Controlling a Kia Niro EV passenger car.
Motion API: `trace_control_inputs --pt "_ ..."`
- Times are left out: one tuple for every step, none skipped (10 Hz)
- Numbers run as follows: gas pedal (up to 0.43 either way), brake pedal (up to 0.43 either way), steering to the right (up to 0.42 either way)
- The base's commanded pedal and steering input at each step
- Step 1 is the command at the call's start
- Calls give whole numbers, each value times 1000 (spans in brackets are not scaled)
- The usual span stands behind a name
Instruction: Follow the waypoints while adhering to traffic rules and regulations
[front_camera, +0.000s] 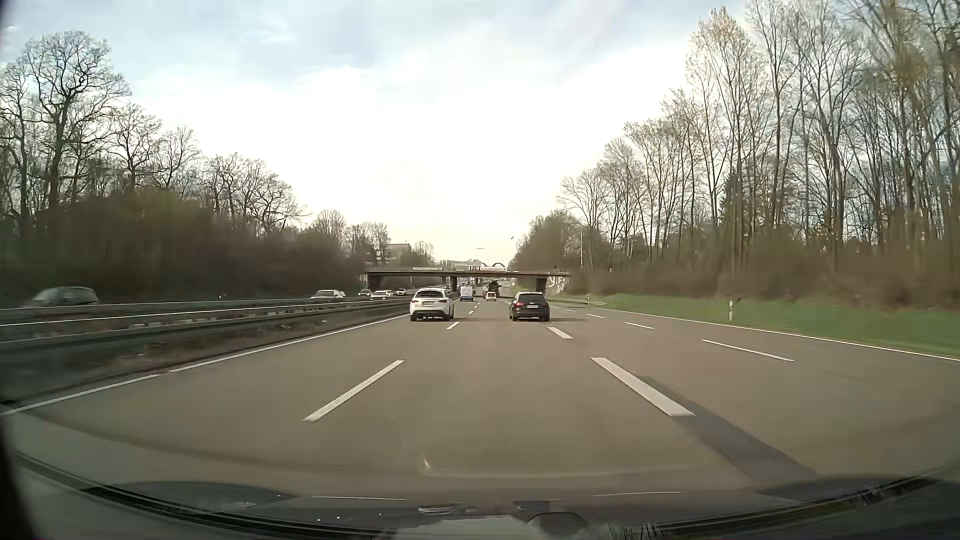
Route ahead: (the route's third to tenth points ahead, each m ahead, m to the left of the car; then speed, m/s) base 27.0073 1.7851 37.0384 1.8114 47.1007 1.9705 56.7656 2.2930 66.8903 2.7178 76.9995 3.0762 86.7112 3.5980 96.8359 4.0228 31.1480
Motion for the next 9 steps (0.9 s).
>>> trace_control_inputs --pt "0 0 -6" --pt "0 0 -6" --pt "0 0 -6" --pt "0 0 -6" --pt "0 0 -6" --pt "0 0 -6" --pt "20 0 -6" --pt "39 0 -6" --pt "39 0 -6"
